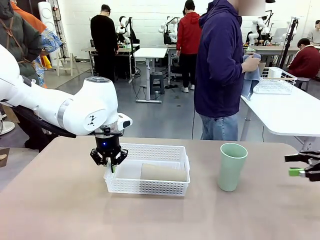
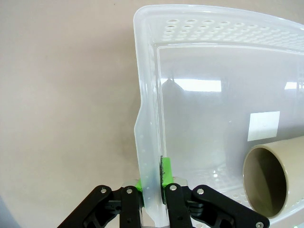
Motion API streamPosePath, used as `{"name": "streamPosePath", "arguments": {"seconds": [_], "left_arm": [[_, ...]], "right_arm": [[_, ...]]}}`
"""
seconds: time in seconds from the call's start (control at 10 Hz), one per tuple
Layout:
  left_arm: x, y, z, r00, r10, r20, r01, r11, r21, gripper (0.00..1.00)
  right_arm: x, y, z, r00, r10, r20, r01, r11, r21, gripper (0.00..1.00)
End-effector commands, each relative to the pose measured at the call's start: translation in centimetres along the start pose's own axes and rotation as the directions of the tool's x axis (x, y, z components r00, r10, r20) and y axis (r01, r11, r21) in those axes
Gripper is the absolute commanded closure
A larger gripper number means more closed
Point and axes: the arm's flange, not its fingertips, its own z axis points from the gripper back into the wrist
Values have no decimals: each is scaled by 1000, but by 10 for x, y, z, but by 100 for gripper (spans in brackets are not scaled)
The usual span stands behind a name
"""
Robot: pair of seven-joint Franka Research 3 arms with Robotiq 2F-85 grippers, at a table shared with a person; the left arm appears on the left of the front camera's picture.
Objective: Clean and organize the cups into the basket.
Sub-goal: Pick up the Reusable plastic cup from the right side of the table and stack it inside the Organizing basket in the center of the table.
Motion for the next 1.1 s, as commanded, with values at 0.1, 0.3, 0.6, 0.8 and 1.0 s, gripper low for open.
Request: {"name": "streamPosePath", "arguments": {"seconds": [0.1, 0.3, 0.6, 0.8, 1.0], "left_arm": [[0, 0, 1, 1000, -8, 3, 8, 1000, 2, 100], [0, 0, 1, 1000, -8, 3, 8, 1000, 2, 100], [0, 0, 1, 1000, -8, 3, 8, 1000, 2, 100], [0, 0, 1, 1000, -8, 3, 8, 1000, 2, 100], [0, 0, 1, 1000, -8, 3, 8, 1000, 2, 100]], "right_arm": [[-6, -7, -37, 998, 49, -29, -47, 998, 52, 0], [-12, -10, -63, 996, 68, -60, -61, 993, 103, 0], [-12, -12, -92, 991, 120, -55, -111, 982, 151, 0], [-8, -17, -100, 989, 149, -15, -146, 977, 154, 0], [-5, -21, -102, 986, 167, 0, -165, 973, 162, 0]]}}
